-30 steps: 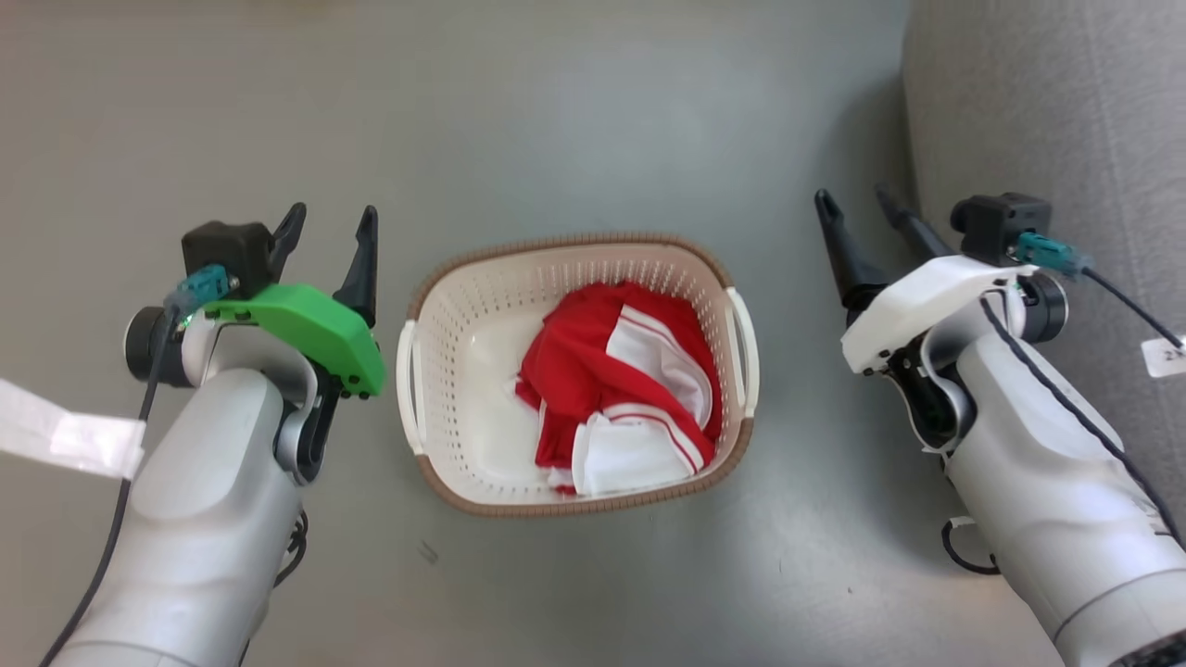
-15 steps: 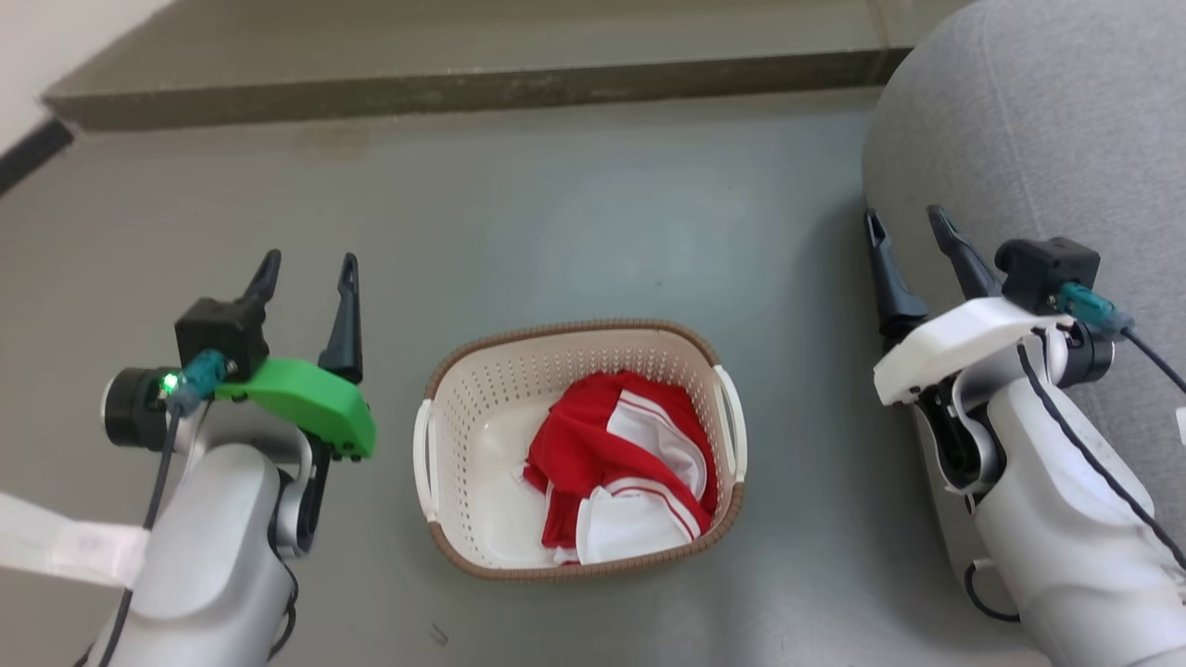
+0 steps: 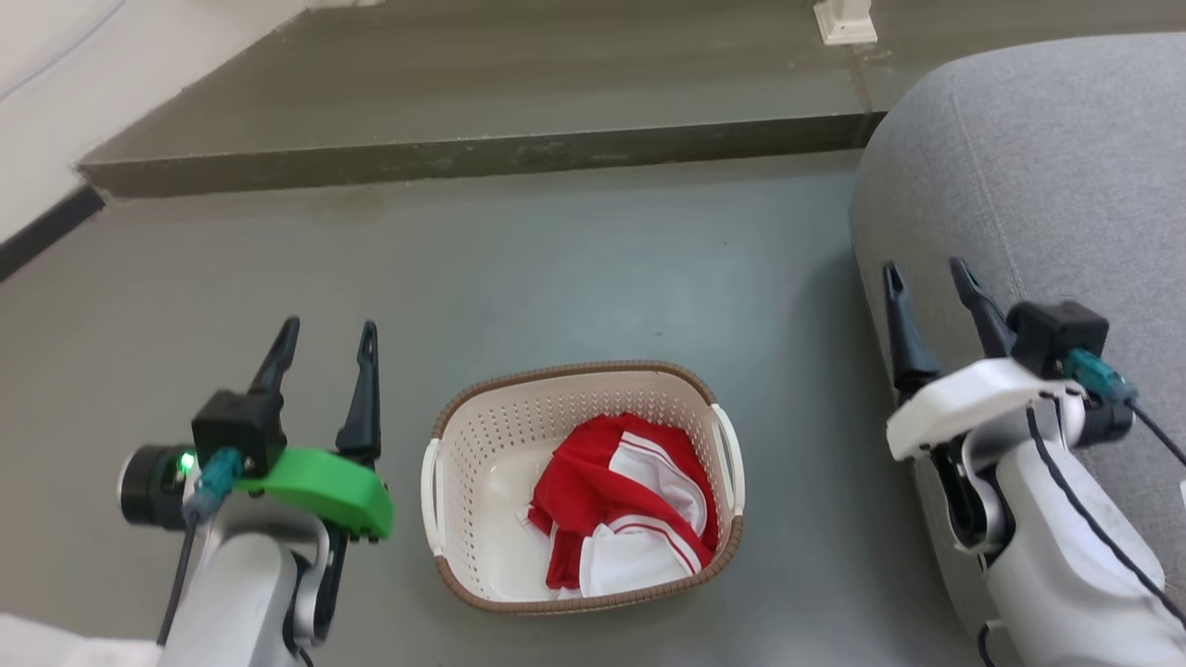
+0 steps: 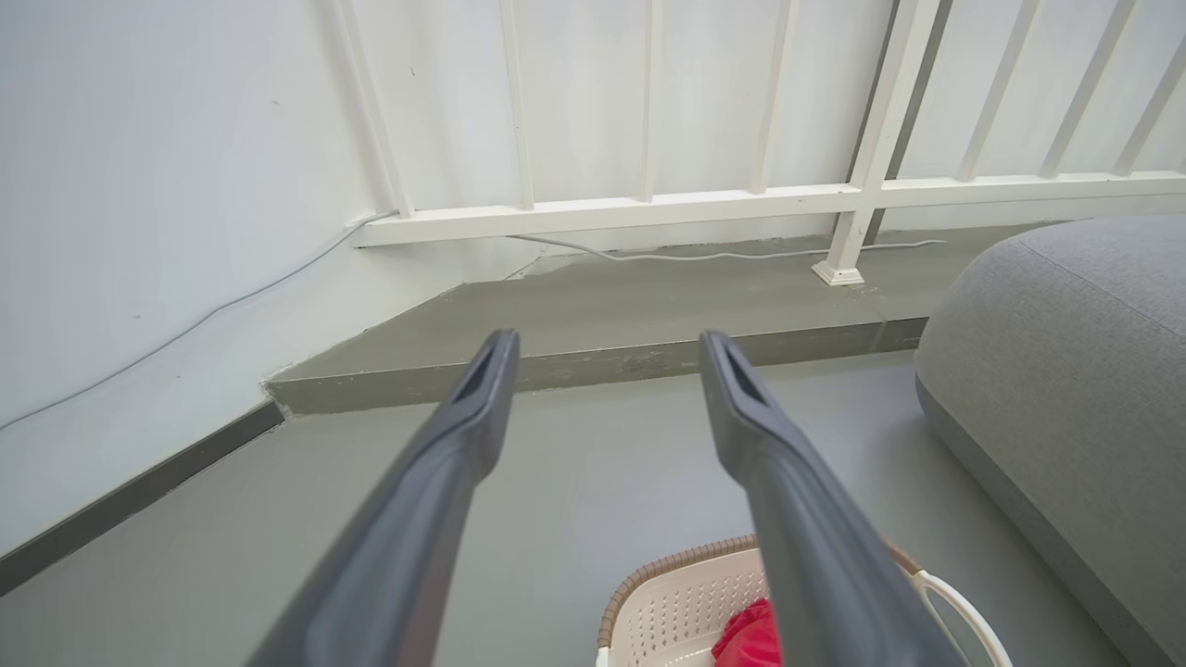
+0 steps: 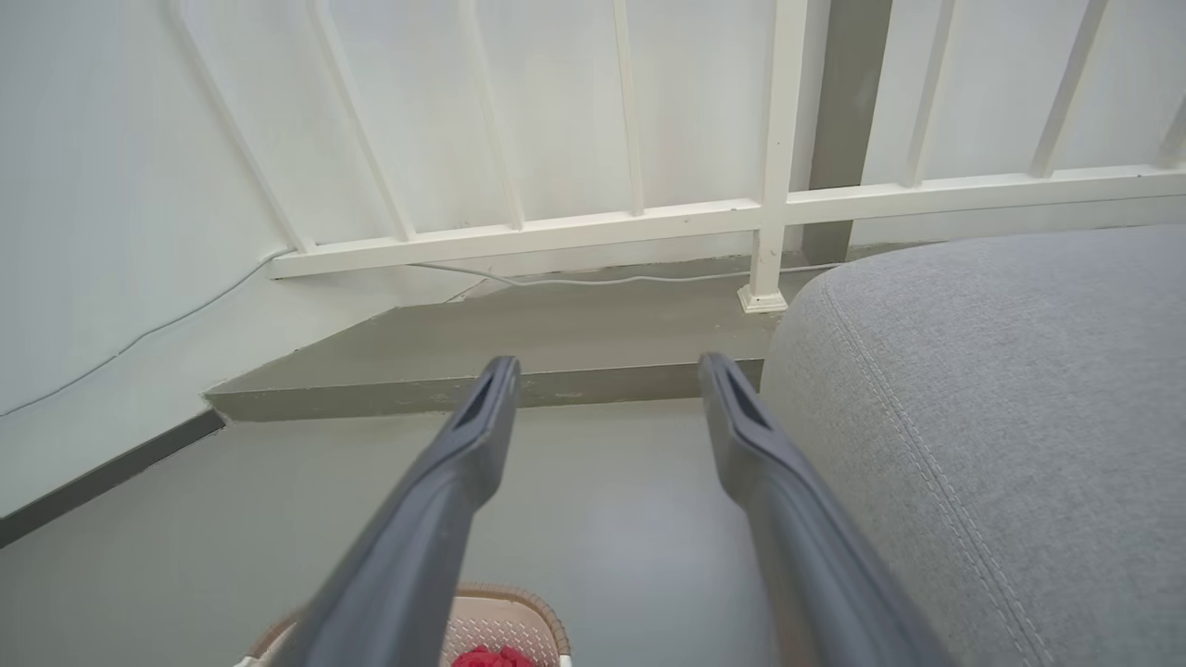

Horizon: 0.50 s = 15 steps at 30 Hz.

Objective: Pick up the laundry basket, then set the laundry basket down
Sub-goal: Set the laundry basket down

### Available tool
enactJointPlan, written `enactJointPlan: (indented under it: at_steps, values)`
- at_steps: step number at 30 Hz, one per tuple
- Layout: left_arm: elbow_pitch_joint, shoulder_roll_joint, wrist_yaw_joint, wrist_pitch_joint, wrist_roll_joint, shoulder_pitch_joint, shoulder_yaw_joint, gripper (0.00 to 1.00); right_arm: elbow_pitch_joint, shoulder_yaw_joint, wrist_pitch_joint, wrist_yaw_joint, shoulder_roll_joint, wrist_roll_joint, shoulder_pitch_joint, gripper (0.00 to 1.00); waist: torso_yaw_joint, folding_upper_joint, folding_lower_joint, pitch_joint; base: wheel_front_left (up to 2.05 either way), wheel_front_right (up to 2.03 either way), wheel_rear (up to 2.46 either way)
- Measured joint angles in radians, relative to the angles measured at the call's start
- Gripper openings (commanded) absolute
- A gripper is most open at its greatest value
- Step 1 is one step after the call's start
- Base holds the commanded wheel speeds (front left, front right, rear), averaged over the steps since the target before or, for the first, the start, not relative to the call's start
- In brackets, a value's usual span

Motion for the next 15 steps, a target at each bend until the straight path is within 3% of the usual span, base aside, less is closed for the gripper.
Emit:
enactJointPlan:
  at_steps: [15]
  values:
    - [-0.118, -0.015, 0.010, 0.000, 0.025, 0.214, 0.036, 1.00, -0.071, -0.020, 0.000, -0.021, 0.006, -0.040, 0.155, 1.00, 0.004, 0.0000, 0.0000, -0.084, 0.00, 0.00, 0.00]
